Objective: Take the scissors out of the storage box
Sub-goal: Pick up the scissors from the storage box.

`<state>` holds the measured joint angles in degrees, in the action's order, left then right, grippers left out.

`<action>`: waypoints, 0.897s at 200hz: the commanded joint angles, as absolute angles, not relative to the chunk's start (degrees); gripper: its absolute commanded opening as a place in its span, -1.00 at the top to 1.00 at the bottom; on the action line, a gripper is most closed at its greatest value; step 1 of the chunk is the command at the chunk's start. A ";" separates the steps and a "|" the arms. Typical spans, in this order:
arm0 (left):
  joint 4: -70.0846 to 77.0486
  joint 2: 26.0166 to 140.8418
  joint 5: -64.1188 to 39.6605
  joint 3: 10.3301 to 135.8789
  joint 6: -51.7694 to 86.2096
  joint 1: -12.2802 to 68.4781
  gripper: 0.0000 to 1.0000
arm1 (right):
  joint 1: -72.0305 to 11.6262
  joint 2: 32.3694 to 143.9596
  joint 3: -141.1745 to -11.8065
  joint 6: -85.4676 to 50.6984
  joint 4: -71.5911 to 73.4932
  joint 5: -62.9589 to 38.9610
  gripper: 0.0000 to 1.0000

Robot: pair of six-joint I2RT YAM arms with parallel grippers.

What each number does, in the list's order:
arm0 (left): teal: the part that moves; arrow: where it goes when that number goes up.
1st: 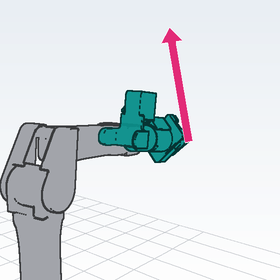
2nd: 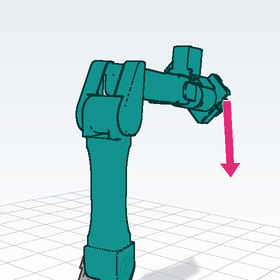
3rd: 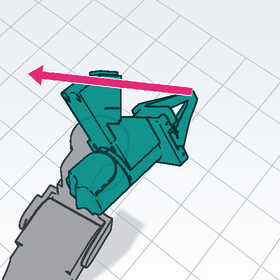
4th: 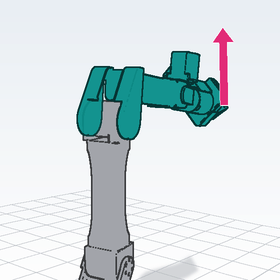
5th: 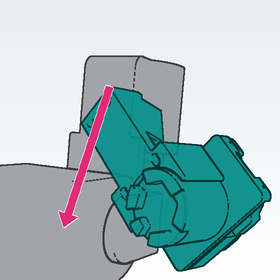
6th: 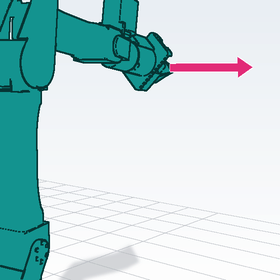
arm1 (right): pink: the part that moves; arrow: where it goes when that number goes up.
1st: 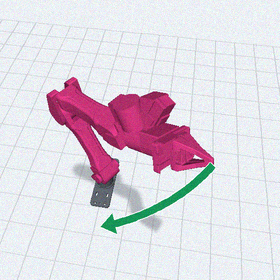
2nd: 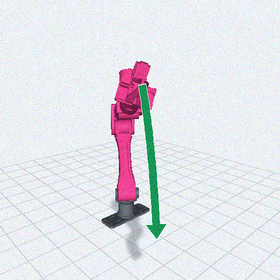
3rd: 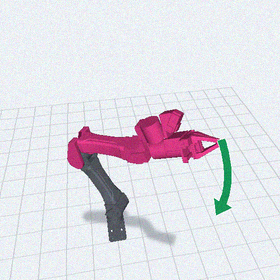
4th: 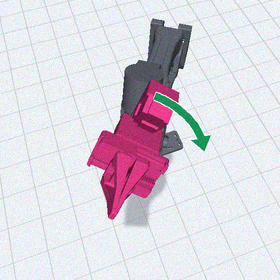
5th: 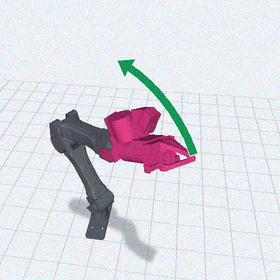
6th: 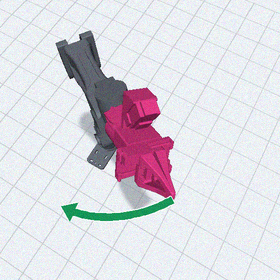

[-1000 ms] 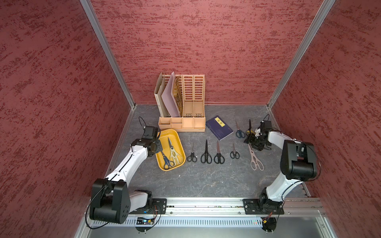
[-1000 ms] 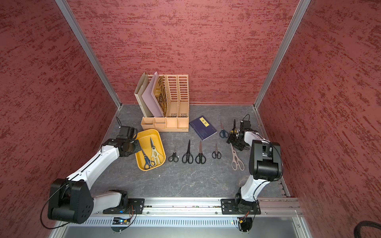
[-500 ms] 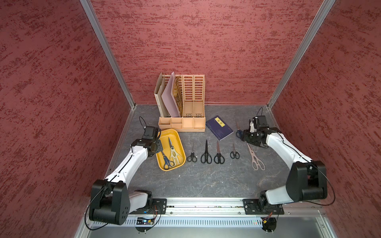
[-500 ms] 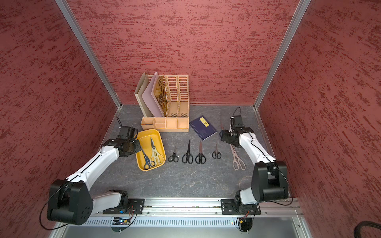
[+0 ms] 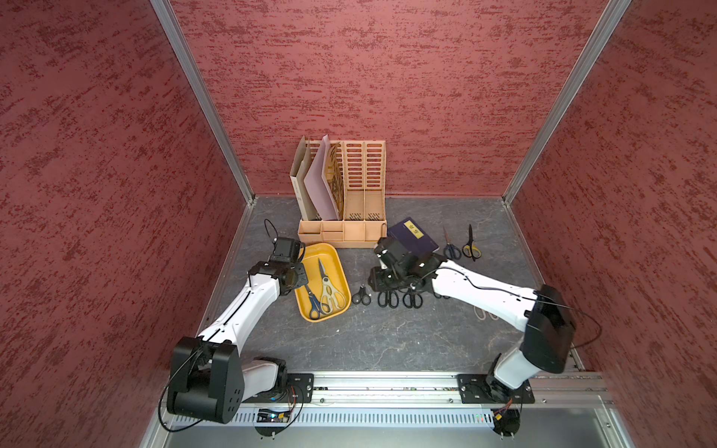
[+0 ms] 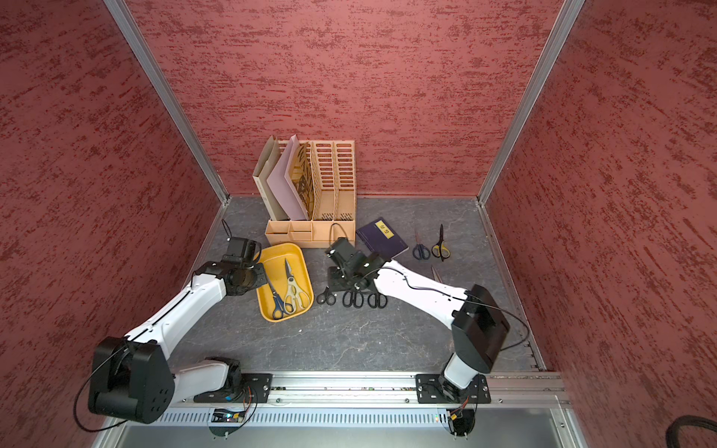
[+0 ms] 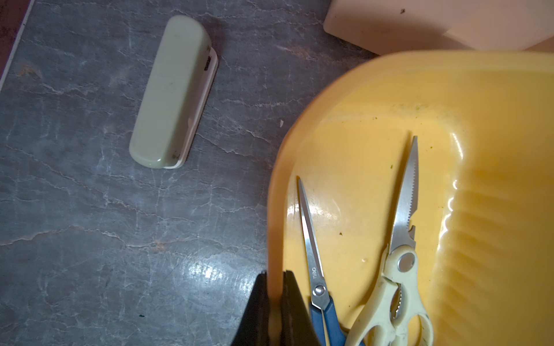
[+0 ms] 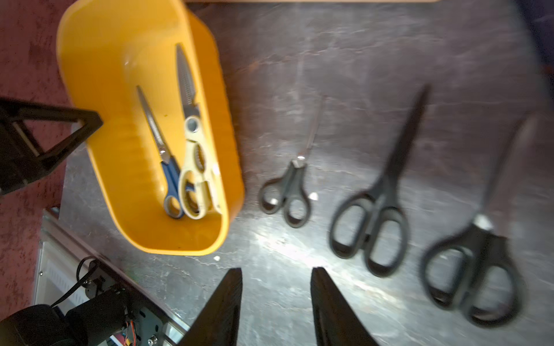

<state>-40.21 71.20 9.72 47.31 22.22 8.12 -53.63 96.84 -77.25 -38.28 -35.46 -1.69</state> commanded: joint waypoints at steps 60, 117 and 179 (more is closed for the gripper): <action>-40.82 69.82 10.36 48.21 23.53 8.35 1.00 | -63.54 120.80 -101.91 -41.83 -37.81 2.18 0.10; -40.61 69.69 10.71 48.33 23.12 8.34 1.00 | -63.72 125.21 -104.72 -44.43 -43.58 6.18 0.05; -40.25 69.79 10.81 48.34 23.12 8.29 1.00 | -63.72 129.27 -106.46 -44.68 -43.32 4.82 0.00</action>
<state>-40.97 70.43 9.72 47.31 22.90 8.12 -63.81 127.22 -103.88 -44.21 -42.30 3.68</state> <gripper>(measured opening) 0.110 0.497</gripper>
